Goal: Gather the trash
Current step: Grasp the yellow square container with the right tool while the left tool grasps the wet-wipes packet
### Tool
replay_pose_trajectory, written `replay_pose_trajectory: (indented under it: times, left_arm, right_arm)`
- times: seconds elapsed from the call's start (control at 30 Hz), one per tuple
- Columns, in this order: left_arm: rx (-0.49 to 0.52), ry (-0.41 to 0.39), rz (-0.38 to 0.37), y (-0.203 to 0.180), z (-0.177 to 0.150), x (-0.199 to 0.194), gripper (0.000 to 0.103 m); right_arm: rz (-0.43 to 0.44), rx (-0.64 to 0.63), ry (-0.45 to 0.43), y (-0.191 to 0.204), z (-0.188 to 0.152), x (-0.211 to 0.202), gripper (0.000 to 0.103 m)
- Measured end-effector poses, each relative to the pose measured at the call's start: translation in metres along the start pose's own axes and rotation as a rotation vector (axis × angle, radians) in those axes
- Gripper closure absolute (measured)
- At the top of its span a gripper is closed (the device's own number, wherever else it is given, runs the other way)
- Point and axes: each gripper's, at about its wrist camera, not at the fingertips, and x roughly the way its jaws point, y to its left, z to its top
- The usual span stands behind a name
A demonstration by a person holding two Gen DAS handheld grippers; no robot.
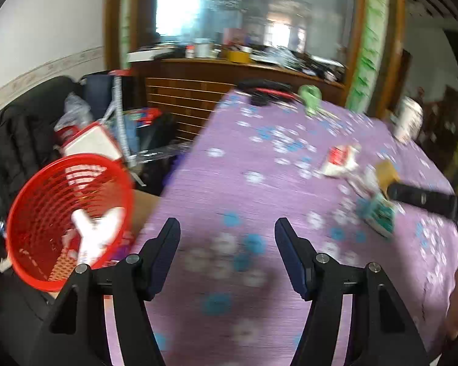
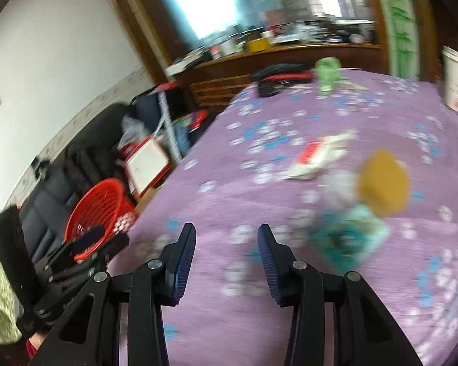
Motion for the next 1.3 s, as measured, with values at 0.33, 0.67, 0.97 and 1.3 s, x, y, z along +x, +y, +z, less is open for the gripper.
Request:
replay_pose_trajectory:
  times: [0.33,0.67,0.97,1.3]
  left_arm:
    - [0.206,0.047,-0.109,-0.106,-0.004,0.012,0.030]
    - [0.266,0.096,-0.149,-0.138,-0.009,0.028,0.026]
    - [0.316,0.132,-0.148,-0.156,-0.008,0.041,0.022]
    - [0.409,0.193,-0.151,-0.207,0.005,0.085,0.018]
  right_arm:
    - [-0.099,0.351,-0.051,-0.127,0.029,-0.021,0.032]
    - [-0.096,0.419,0.046,-0.142,0.047,0.040,0.020]
    - [-0.130,0.350,0.058,-0.147,0.043,0.046,0.030]
    - [-0.128,0.353,-0.096,-0.160,0.044,0.002,0.030]
